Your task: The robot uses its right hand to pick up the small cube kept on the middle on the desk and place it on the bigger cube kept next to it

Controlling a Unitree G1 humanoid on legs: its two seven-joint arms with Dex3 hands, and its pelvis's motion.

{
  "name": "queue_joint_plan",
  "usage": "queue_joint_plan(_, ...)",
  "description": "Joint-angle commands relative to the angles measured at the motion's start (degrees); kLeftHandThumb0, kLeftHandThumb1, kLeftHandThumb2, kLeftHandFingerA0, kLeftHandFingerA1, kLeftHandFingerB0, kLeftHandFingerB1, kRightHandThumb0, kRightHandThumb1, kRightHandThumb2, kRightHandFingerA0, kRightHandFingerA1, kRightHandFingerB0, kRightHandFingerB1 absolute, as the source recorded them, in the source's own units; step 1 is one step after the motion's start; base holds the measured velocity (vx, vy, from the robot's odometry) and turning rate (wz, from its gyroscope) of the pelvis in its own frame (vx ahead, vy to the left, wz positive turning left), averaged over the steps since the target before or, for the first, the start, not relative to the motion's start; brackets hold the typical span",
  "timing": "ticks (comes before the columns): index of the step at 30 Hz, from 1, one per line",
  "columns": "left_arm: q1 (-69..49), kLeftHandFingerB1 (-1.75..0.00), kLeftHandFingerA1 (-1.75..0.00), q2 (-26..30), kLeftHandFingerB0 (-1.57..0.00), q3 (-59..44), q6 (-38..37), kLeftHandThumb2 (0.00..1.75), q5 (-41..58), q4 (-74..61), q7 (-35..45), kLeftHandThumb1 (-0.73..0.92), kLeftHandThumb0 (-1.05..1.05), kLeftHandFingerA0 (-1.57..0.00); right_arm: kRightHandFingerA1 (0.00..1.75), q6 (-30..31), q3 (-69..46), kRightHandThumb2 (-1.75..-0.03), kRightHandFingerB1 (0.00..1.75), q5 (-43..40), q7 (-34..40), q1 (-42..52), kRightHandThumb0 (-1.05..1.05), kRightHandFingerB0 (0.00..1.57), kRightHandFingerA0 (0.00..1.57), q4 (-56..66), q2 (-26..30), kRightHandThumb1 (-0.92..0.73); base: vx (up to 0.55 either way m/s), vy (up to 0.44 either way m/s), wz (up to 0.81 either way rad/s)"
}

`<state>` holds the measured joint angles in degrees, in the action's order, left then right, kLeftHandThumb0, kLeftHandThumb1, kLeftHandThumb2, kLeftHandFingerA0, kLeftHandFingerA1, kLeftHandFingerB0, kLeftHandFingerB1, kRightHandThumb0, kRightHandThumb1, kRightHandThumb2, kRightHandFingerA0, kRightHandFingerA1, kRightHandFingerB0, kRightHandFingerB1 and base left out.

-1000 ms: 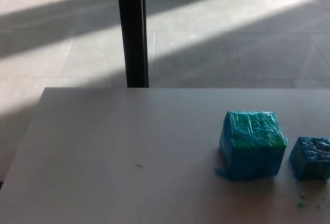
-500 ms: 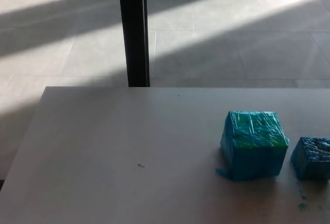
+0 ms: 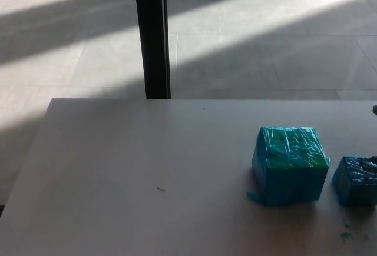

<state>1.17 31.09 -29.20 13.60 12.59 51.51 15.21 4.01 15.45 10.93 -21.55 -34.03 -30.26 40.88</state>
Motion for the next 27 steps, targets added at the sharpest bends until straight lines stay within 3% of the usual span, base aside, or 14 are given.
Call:
queue_joint_plan(1,0.02,-0.37,-0.54,1.30,-0.37,0.27,1.51,0.67,0.41,-0.27,-0.43,0.87,-0.89,-0.41,0.05,-1.90,1.73,-0.87,0.00,5.24,1.37,-2.04,-0.89,0.00,0.00,-3.74,-1.90,-0.50,0.00,0.000,0.00)
queue_joint_plan(15,0.37,-0.37,-0.55,1.32,-0.37,1.19,-0.10,0.67,0.22,1.01,0.06,0.88,-0.91,-0.40,0.03,-5.59,4.56,-0.89,0.00,10.30,5.35,-7.70,-0.91,0.00,0.00,-18.67,-8.27,-0.52,0.00,0.000,0.00)
queue_joint_plan(27,1.13,-0.37,-0.56,1.96,-0.37,1.34,-0.20,0.67,0.44,1.67,0.56,0.87,-0.93,-0.40,0.00,-8.36,5.61,-0.87,0.00,12.52,5.06,-7.12,-0.90,0.00,0.00,-20.34,-9.79,-0.52,0.00,0.000,0.00)
